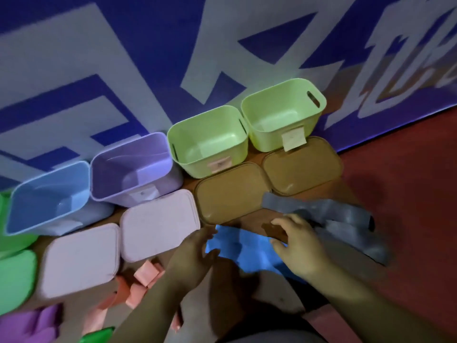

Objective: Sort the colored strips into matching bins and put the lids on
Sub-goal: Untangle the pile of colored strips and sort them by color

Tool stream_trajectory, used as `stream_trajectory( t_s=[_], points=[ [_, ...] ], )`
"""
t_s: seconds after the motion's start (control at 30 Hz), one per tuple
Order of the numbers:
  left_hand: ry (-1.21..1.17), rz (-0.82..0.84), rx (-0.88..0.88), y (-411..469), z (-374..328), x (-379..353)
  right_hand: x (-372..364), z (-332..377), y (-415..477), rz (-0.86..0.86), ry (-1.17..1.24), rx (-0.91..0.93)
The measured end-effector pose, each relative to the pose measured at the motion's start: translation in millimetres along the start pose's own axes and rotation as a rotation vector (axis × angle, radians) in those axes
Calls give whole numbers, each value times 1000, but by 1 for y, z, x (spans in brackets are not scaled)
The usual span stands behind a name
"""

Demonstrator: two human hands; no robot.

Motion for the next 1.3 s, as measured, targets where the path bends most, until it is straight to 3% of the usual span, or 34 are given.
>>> stream_trajectory(
  t_s=[0.23, 0.5, 0.7, 0.93, 1.07, 1.3],
  points=[
    [13, -107, 186, -68, 70, 43, -61, 75, 2, 140, -19, 142],
    [72, -165, 252, -115, 150, 93, -132, 160, -10, 287, -63, 215],
    [-1, -158, 259, -137, 198, 118, -181, 205, -15, 382, -85, 151],
    [-106, 4, 255, -142, 243, 114, -230, 222, -33, 481, -67, 37],
    [-127, 114, 225, -141, 247, 103, -239, 227, -39, 467, -78, -44],
    [-76, 91, 183, -138, 235, 105, -234, 223, -42, 404, 48, -99]
  ],
)
Point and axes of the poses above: each hand's wrist, its own y-axis towards the middle knuckle, its own x-axis out of the back of the hand, z = x × y, the point moved 1 cm from there along y, towards the middle knuckle, and after that the axes turned 1 degree about y, right-handed, at the moved point
